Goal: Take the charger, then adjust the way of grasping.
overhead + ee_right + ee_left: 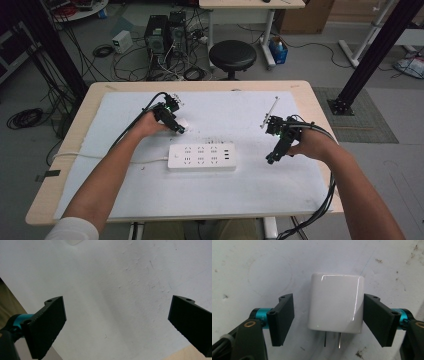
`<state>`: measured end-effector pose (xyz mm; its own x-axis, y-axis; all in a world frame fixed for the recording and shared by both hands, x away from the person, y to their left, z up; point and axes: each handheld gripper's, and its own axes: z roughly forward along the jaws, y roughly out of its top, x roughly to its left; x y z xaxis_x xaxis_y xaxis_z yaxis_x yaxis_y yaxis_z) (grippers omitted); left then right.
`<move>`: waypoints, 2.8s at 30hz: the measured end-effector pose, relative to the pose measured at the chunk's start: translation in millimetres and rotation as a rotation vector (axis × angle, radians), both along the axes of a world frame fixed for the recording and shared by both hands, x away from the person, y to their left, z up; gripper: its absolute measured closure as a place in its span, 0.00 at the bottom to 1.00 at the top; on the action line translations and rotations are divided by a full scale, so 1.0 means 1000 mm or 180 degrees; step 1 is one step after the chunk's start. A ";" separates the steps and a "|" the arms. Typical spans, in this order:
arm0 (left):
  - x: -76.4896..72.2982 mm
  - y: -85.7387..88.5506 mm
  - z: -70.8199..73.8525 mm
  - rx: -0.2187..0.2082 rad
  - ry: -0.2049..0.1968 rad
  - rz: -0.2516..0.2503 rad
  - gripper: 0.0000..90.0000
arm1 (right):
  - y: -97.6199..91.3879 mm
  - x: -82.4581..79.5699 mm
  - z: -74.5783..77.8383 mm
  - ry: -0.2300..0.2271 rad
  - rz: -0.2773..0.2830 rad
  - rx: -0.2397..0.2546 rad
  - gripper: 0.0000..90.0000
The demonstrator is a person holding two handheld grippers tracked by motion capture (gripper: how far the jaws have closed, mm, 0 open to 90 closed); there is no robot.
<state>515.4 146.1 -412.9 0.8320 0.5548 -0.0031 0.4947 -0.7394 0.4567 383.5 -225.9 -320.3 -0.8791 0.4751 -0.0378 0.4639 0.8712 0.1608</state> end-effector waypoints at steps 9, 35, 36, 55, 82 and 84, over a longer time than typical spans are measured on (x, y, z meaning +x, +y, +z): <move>-0.001 -0.004 -0.004 -0.0019 0.0017 -0.0078 0.46 | -0.002 -0.001 0.000 0.0004 -0.0024 -0.0003 0.01; -0.060 0.026 0.089 -0.0368 -0.0419 -0.0074 0.47 | -0.004 -0.007 0.003 -0.0121 -0.0096 0.0094 0.01; -0.065 0.027 0.092 -0.0349 -0.0437 -0.0084 0.47 | -0.004 -0.008 0.004 -0.0135 -0.0100 0.0106 0.01; -0.142 0.041 0.133 -0.0379 -0.0679 -0.0151 0.47 | -0.002 -0.012 0.006 -0.0214 -0.0064 0.0141 0.01; -0.172 0.025 0.132 -0.0491 -0.0819 -0.0644 0.47 | 0.013 -0.024 0.017 -0.0215 -0.0564 0.0915 0.01; -0.175 0.022 0.130 -0.0513 -0.0837 -0.0720 0.47 | 0.014 -0.024 0.018 -0.0197 -0.0645 0.1080 0.01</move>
<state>340.3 168.5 -282.8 0.9174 0.3668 0.1546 0.1776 -0.7247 0.6658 359.4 -211.5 -302.7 -0.7673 0.6333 0.1011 0.6013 0.6557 0.4567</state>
